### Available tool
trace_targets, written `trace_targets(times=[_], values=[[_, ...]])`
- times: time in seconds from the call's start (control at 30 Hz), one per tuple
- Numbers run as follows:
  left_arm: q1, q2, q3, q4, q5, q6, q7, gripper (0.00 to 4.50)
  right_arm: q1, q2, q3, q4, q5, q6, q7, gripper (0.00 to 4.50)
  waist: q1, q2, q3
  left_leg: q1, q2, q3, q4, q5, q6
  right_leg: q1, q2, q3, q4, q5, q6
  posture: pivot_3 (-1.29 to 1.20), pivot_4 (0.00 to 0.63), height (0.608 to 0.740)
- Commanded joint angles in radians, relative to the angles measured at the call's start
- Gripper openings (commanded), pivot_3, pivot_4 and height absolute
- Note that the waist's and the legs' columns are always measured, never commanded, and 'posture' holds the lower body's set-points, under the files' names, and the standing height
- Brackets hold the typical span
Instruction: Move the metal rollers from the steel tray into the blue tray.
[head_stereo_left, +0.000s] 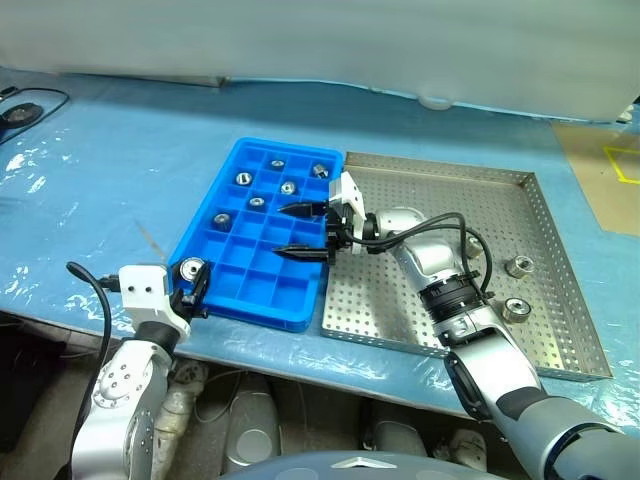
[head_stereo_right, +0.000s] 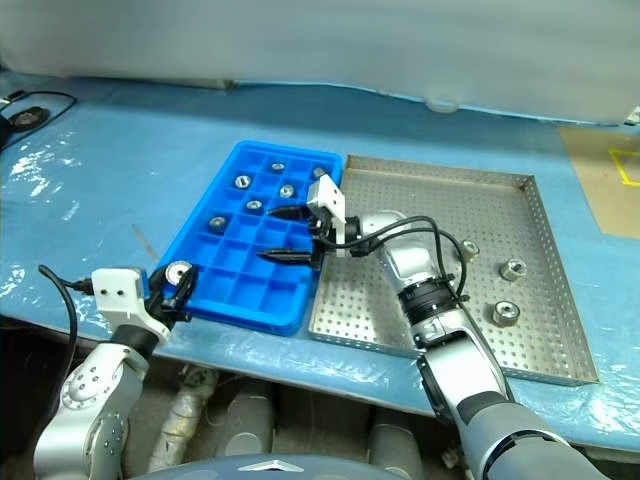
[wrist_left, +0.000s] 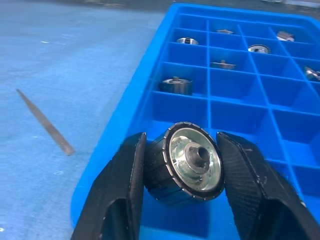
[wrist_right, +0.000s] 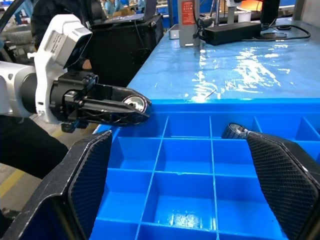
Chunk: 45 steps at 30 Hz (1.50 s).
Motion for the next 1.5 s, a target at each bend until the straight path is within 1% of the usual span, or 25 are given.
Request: trace_targets(times=[0.03, 0.07, 0.17, 0.23, 0.3, 0.5, 0.6, 0.67, 0.73, 0.77, 0.8, 0.87, 0.93, 1.1, 1.17, 1.33, 1.5], values=[[-0.01, 0.012, 0.006, 0.001, 0.007, -0.003, 0.017, 2.58, -0.002, -0.001, -0.016, -0.035, 0.004, -0.011, -0.002, 4.5, -0.002, 0.0, 0.0, 0.0, 0.0, 0.0, 0.0, 0.0, 0.0, 0.0, 0.0, 0.0, 0.0, 0.0, 0.0, 0.34, 0.15, 0.74], [-0.016, 0.017, 0.001, 0.006, 0.005, 0.0, 0.016, 2.78, 0.001, -0.003, -0.018, -0.039, 0.003, -0.011, -0.005, 4.5, -0.002, 0.0, 0.0, 0.0, 0.0, 0.0, 0.0, 0.0, 0.0, 0.0, 0.0, 0.0, 0.0, 0.0, 0.0, 0.34, 0.15, 0.74], [-0.085, 0.027, -0.015, 0.035, -0.023, -0.004, -0.009, 3.8, 0.015, -0.014, -0.03, -0.061, 0.004, -0.007, -0.024, 4.5, -0.003, 0.0, 0.0, 0.0, 0.0, 0.0, 0.0, 0.0, -0.001, 0.0, 0.0, 0.0, 0.0, 0.0, 0.0, 0.3, 0.15, 0.74], [-0.143, 0.027, -0.025, 0.057, -0.068, 0.004, -0.041, 4.47, 0.032, -0.027, -0.043, -0.085, 0.008, 0.002, -0.041, 4.5, -0.001, 0.0, 0.0, 0.001, 0.0, 0.0, 0.0, 0.001, -0.001, 0.0, 0.0, 0.0, 0.001, 0.0, 0.0, 0.27, 0.15, 0.74], [-0.194, 0.03, -0.035, 0.078, -0.128, 0.035, -0.082, 4.49, 0.051, -0.041, -0.057, -0.115, 0.013, 0.015, -0.058, 4.5, -0.003, 0.0, 0.0, 0.001, 0.0, 0.0, 0.001, 0.001, -0.001, 0.001, 0.0, 0.0, 0.002, 0.0, 0.0, 0.22, 0.15, 0.74], [-0.4, 0.094, -0.1, 0.187, -0.263, 0.078, -0.277, 4.49, 0.153, -0.122, -0.129, -0.261, 0.036, 0.08, -0.137, 4.5, -0.014, 0.0, 0.0, 0.002, -0.001, 0.0, 0.003, 0.002, -0.003, 0.0, 0.0, 0.002, 0.005, 0.0, 0.0, 0.09, 0.15, 0.74], [-0.516, 0.112, -0.14, 0.309, -0.283, 0.063, -0.379, 4.49, 0.223, -0.174, -0.172, -0.339, 0.03, 0.108, -0.197, 4.5, -0.039, 0.0, 0.0, 0.003, -0.001, 0.001, 0.005, 0.003, -0.004, 0.0, 0.0, 0.004, 0.007, 0.0, 0.0, -0.03, 0.15, 0.74], [-0.597, 0.118, -0.188, 0.409, -0.288, 0.055, -0.476, 4.49, 0.284, -0.21, -0.218, -0.425, 0.047, 0.144, -0.243, 4.5, -0.059, 0.0, 0.0, 0.005, -0.002, 0.002, 0.005, 0.004, -0.005, 0.0, 0.0, 0.005, 0.009, 0.0, 0.0, -0.13, 0.15, 0.74], [-0.664, 0.133, -0.253, 0.51, -0.267, 0.033, -0.59, 4.49, 0.348, -0.244, -0.264, -0.505, 0.058, 0.176, -0.289, 4.5, -0.078, 0.0, 0.0, 0.005, -0.002, 0.002, 0.007, 0.004, -0.005, -0.001, 0.0, 0.007, 0.012, 0.0, 0.0, -0.21, 0.15, 0.74], [-0.691, 0.141, -0.284, 0.557, -0.25, 0.009, -0.643, 4.49, 0.38, -0.258, -0.283, -0.54, 0.061, 0.19, -0.311, 4.5, -0.089, 0.0, 0.0, 0.006, -0.002, 0.003, 0.007, 0.004, -0.005, -0.001, 0.0, 0.007, 0.012, 0.0, 0.0, -0.21, 0.15, 0.74], [-0.708, 0.145, -0.303, 0.589, -0.24, -0.011, -0.677, 4.49, 0.402, -0.268, -0.295, -0.566, 0.064, 0.202, -0.326, 4.5, -0.101, 0.0, 0.0, 0.006, -0.002, 0.004, 0.008, 0.004, -0.004, -0.001, 0.0, 0.008, 0.013, 0.0, 0.0, -0.26, 0.15, 0.74], [-0.773, 0.139, -0.348, 0.689, -0.226, -0.05, -0.779, 4.49, 0.49, -0.292, -0.346, -0.662, 0.083, 0.238, -0.368, 4.5, -0.131, 0.001, 0.0, 0.007, -0.002, 0.005, 0.009, 0.003, -0.004, -0.001, 0.0, 0.01, 0.014, 0.0, 0.0, -0.35, 0.15, 0.74], [-0.845, 0.122, -0.388, 0.803, -0.2, -0.102, -0.867, 4.49, 0.582, -0.309, -0.396, -0.758, 0.097, 0.272, -0.414, 4.5, -0.149, 0.001, -0.001, 0.008, -0.001, 0.006, 0.009, 0.002, -0.002, -0.001, 0.001, 0.01, 0.014, 0.0, 0.001, -0.41, 0.15, 0.74], [-0.991, 0.047, -0.428, 1.073, -0.142, -0.22, -1.003, 4.49, 0.76, -0.31, -0.491, -0.946, 0.125, 0.334, -0.529, 4.5, -0.201, 0.001, -0.001, 0.008, -0.002, 0.008, 0.012, 0.001, 0.0, -0.001, 0.0, 0.013, 0.014, 0.0, 0.001, -0.58, 0.15, 0.74], [-1.034, 0.013, -0.435, 1.16, -0.115, -0.263, -1.028, 4.49, 0.817, -0.305, -0.518, -1.008, 0.136, 0.351, -0.567, 4.5, -0.224, 0.001, -0.001, 0.008, -0.002, 0.008, 0.013, 0.0, 0.001, -0.001, 0.0, 0.013, 0.013, -0.004, 0.007, -0.65, 0.15, 0.74], [-1.126, -0.076, -0.452, 1.348, -0.048, -0.353, -1.084, 4.49, 0.957, -0.282, -0.569, -1.137, 0.148, 0.378, -0.654, 4.5, -0.274, 0.001, -0.001, 0.006, -0.002, 0.009, 0.013, -0.001, 0.003, -0.002, 0.0, 0.013, 0.011, -0.005, 0.008, -0.76, 0.15, 0.74], [-1.192, -0.142, -0.472, 1.522, 0.053, -0.448, -1.052, 4.49, 1.055, -0.254, -0.598, -1.229, 0.16, 0.388, -0.722, 4.5, -0.332, 0.002, -0.002, 0.002, -0.002, 0.009, 0.014, -0.004, 0.007, 0.0, 0.0, 0.012, 0.001, -0.004, 0.011, -0.83, 0.15, 0.74]])
